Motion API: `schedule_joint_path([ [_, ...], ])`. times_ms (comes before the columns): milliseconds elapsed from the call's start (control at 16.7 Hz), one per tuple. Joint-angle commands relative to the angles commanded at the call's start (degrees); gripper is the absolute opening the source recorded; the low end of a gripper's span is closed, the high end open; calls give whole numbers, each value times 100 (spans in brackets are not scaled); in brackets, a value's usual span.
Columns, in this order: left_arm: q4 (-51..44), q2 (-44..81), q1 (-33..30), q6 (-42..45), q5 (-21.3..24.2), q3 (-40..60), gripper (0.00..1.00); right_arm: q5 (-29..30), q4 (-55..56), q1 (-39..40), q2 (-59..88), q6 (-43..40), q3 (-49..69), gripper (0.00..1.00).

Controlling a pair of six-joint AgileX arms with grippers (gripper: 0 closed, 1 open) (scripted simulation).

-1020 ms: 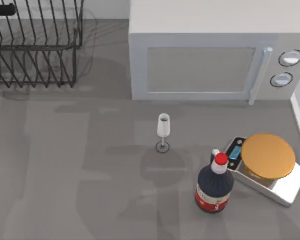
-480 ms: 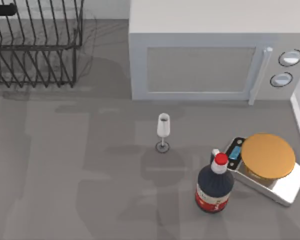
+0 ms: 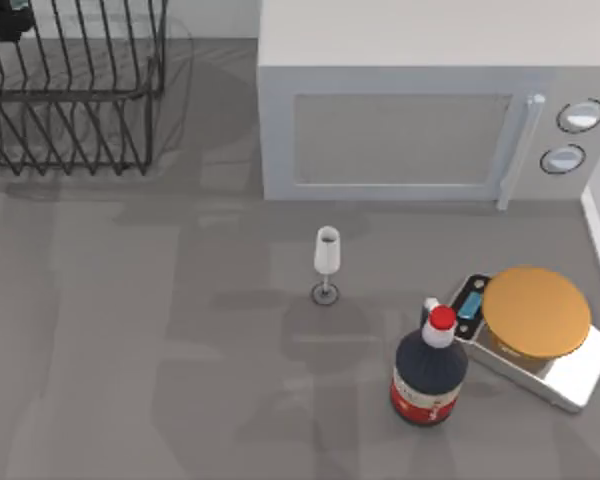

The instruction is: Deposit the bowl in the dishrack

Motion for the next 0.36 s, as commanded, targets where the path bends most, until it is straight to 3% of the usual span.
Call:
schedule_joint_path([
  [360,0,0,0,0,0,0,100,0,0,0,0,0,0,100],
])
